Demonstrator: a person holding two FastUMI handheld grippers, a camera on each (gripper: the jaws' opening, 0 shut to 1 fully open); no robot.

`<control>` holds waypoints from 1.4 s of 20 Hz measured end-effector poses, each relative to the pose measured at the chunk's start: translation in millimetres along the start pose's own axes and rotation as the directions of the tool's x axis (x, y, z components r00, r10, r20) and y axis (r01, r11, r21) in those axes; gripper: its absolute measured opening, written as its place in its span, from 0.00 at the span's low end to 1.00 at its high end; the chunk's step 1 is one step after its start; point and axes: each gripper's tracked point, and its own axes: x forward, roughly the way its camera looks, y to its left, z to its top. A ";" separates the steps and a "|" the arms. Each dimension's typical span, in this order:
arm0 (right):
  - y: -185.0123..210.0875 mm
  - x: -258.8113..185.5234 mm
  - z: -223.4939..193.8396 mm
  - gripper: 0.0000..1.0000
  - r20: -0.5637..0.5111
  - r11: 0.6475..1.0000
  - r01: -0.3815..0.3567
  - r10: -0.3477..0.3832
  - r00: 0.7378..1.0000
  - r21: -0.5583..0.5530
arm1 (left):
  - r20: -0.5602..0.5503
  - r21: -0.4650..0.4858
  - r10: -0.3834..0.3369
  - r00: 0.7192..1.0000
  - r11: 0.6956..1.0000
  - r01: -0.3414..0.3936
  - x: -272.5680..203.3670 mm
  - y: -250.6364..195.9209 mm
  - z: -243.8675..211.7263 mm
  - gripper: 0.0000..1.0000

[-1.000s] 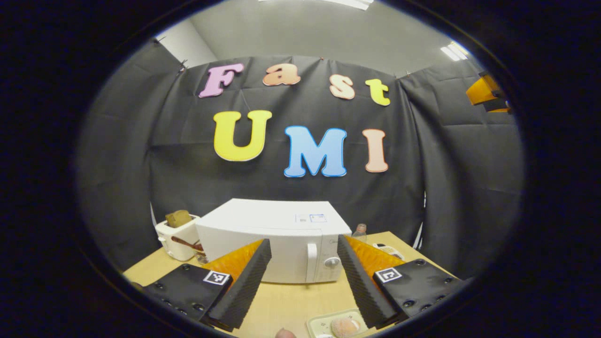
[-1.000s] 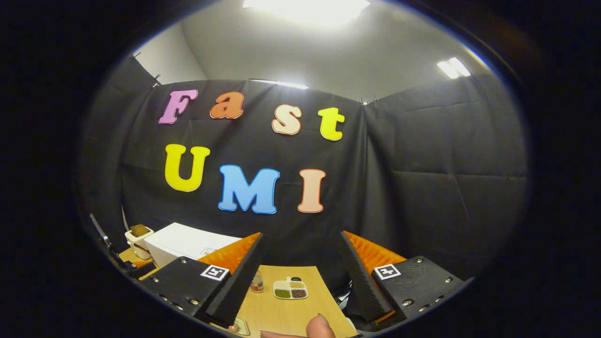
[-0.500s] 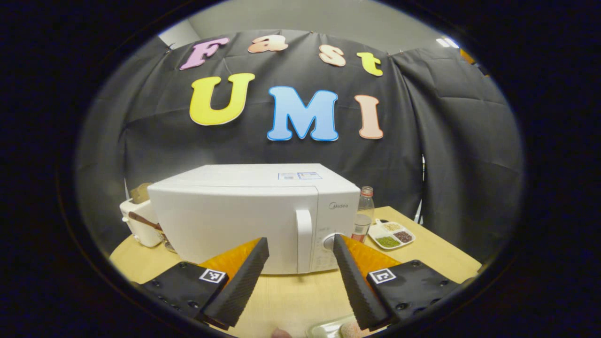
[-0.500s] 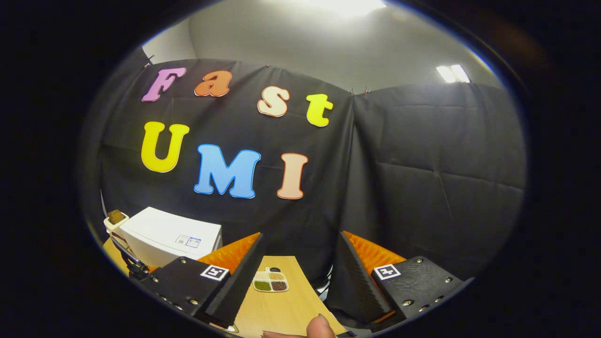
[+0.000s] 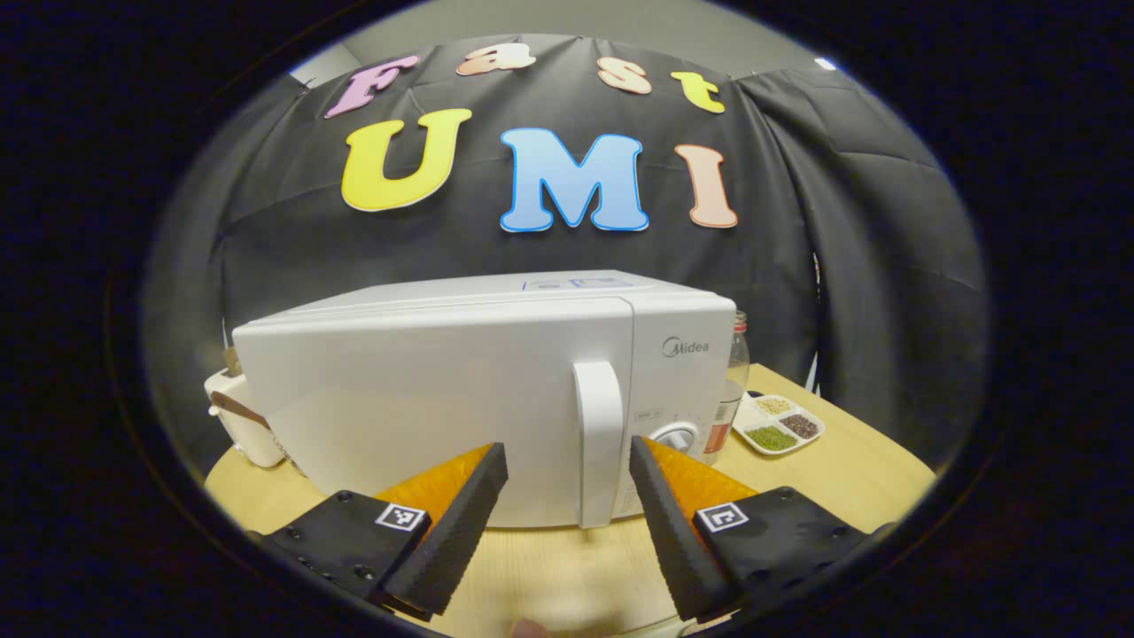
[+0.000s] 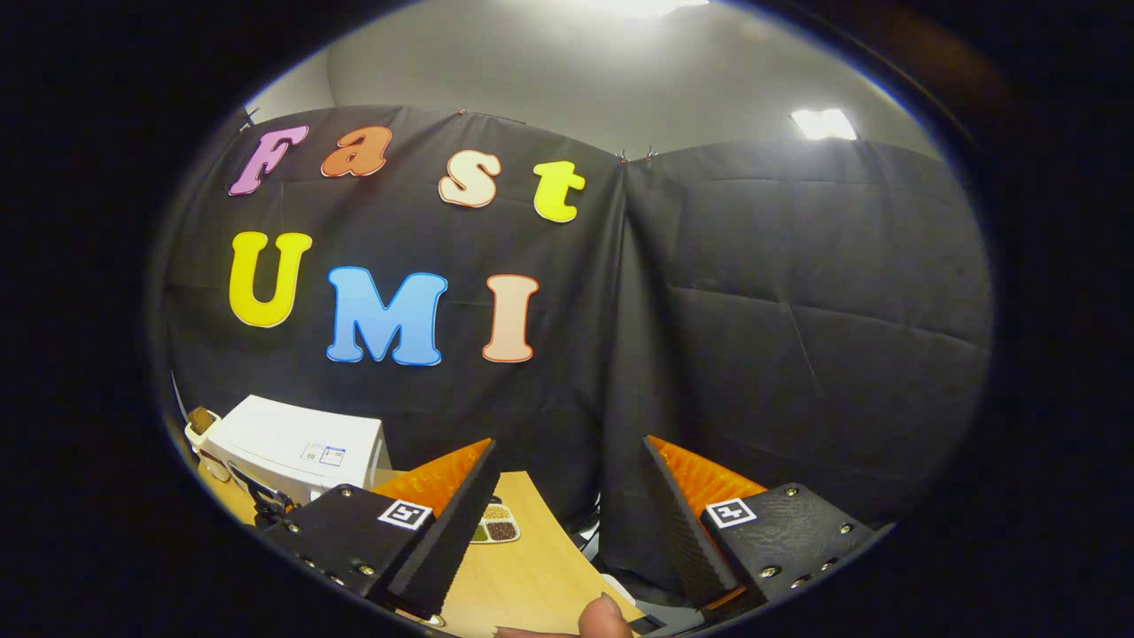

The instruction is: Open the microwave oven with the left hand, put the food in, and close the microwave oven.

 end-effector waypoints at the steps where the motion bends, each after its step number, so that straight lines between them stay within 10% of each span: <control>1: -4.2 -2.2 -1.9 0.97 -0.005 1.000 0.005 -0.005 1.000 0.001 | -0.001 0.004 0.002 1.000 1.000 -0.002 3.4 0.5 -1.1 0.96; 10: -32.4 -30.5 -11.7 0.96 -0.007 0.999 0.042 -0.042 0.999 0.025 | -0.085 -0.109 0.010 0.996 0.994 -0.020 27.2 -8.4 -16.9 0.87; 14: -45.5 -50.6 0.3 0.96 0.042 0.998 0.070 -0.070 0.997 -0.004 | -0.119 -0.034 0.030 0.992 0.999 -0.034 27.5 -25.0 -18.4 0.34; 28: -84.9 -109.3 -8.8 0.96 0.055 0.985 0.111 -0.119 0.991 0.135 | -0.126 0.032 0.026 0.992 0.999 -0.022 25.9 -23.2 -21.5 0.23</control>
